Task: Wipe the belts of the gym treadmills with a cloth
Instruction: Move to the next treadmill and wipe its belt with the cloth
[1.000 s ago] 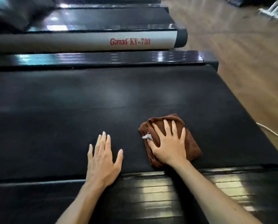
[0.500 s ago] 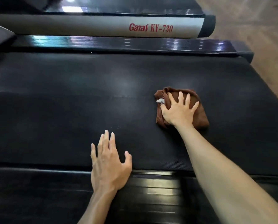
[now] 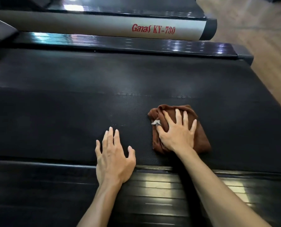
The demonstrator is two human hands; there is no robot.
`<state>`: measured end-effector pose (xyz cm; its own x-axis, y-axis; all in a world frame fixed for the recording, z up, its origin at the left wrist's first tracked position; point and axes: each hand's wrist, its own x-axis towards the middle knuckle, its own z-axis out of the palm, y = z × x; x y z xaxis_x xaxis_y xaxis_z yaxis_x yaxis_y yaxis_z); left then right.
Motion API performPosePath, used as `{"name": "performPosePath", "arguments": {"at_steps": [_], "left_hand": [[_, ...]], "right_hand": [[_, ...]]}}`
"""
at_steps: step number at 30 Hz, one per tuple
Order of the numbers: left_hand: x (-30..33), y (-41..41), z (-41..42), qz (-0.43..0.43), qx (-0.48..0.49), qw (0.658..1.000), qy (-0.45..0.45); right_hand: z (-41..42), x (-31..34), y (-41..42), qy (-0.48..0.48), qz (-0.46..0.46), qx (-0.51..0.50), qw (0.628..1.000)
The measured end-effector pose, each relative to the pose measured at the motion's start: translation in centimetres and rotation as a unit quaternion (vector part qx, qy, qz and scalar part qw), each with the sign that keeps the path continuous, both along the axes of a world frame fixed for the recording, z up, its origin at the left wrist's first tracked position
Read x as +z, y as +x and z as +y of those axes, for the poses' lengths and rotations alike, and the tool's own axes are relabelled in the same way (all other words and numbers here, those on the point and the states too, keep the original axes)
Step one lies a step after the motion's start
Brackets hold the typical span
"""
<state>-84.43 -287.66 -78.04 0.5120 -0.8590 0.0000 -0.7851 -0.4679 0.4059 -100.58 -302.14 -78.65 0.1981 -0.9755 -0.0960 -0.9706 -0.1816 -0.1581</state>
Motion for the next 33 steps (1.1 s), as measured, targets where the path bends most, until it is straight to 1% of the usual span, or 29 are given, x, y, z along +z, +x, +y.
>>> {"name": "performPosePath", "arguments": {"at_steps": [2,3,4,5,6,7,8,9,10,11,13,14,16,18,19,21,23,25,27,29,30,33], "left_hand": [[-0.2,0.2,0.1,0.002,-0.001,1.0,-0.002],[-0.2,0.2,0.2,0.01,-0.003,1.0,-0.003],[-0.2,0.3,0.3,0.019,-0.006,1.0,-0.008],[-0.1,0.3,0.4,0.028,-0.009,0.999,-0.018],[0.0,0.3,0.5,0.038,-0.011,0.999,-0.03],[0.2,0.4,0.4,0.048,-0.01,0.998,-0.043],[0.3,0.4,0.3,0.054,-0.003,0.997,-0.056],[0.5,0.4,0.1,0.05,0.003,0.996,-0.075],[0.9,0.2,-0.4,0.037,0.001,0.994,-0.102],[1.3,-0.2,-1.2,0.025,-0.011,0.991,-0.133],[2.5,-1.9,-3.6,0.024,-0.066,0.983,-0.172],[2.9,-3.0,-5.2,0.035,-0.108,0.98,-0.162],[3.2,-5.4,-8.0,0.043,-0.187,0.979,-0.076],[2.0,-6.9,-9.9,-0.002,-0.223,0.975,0.021],[1.2,-7.1,-10.5,-0.024,-0.226,0.973,0.045],[-0.3,-6.2,-11.3,-0.053,-0.223,0.972,0.044],[-0.9,-4.2,-12.4,-0.071,-0.213,0.974,0.031],[-1.2,-1.3,-13.8,-0.088,-0.19,0.977,0.034],[-1.3,2.3,-14.1,-0.099,-0.151,0.982,0.057],[-1.4,5.9,-12.9,-0.103,-0.1,0.987,0.076],[-1.4,7.3,-11.7,-0.103,-0.079,0.988,0.082],[-1.3,8.5,-7.1,-0.114,-0.048,0.988,0.096]], "right_hand": [[-0.2,0.4,2.3,0.02,-0.002,0.022,1.0],[0.0,0.6,3.2,0.042,-0.021,0.045,0.998],[0.2,1.0,3.8,0.071,-0.055,0.068,0.994],[0.4,1.6,4.2,0.104,-0.109,0.087,0.985],[0.4,2.5,4.2,0.135,-0.184,0.1,0.968],[0.2,3.3,3.7,0.161,-0.281,0.093,0.941],[0.1,4.1,2.9,0.18,-0.377,0.07,0.906],[-0.1,4.6,1.8,0.179,-0.452,0.036,0.873],[-0.2,4.9,0.5,0.157,-0.499,-0.001,0.852],[0.0,5.0,-0.9,0.124,-0.517,-0.03,0.847],[0.4,4.6,-3.6,0.056,-0.503,-0.068,0.86],[0.9,4.2,-4.8,0.036,-0.487,-0.083,0.868],[1.6,3.2,-6.3,0.013,-0.458,-0.083,0.885],[1.8,2.1,-6.7,-0.006,-0.434,-0.061,0.899],[1.6,1.6,-6.6,-0.023,-0.429,-0.048,0.902],[0.9,0.7,-5.9,-0.061,-0.414,-0.017,0.908],[0.1,0.0,-4.4,-0.075,-0.38,0.024,0.922],[-0.4,-0.3,-2.5,-0.056,-0.332,0.05,0.94],[-0.3,-1.0,-1.1,-0.034,-0.261,0.049,0.963],[0.2,-1.9,-0.6,-0.05,-0.184,0.045,0.981],[0.5,-2.3,-0.6,-0.066,-0.16,0.044,0.984],[0.9,-2.6,-0.5,-0.085,-0.151,0.036,0.984]]}}
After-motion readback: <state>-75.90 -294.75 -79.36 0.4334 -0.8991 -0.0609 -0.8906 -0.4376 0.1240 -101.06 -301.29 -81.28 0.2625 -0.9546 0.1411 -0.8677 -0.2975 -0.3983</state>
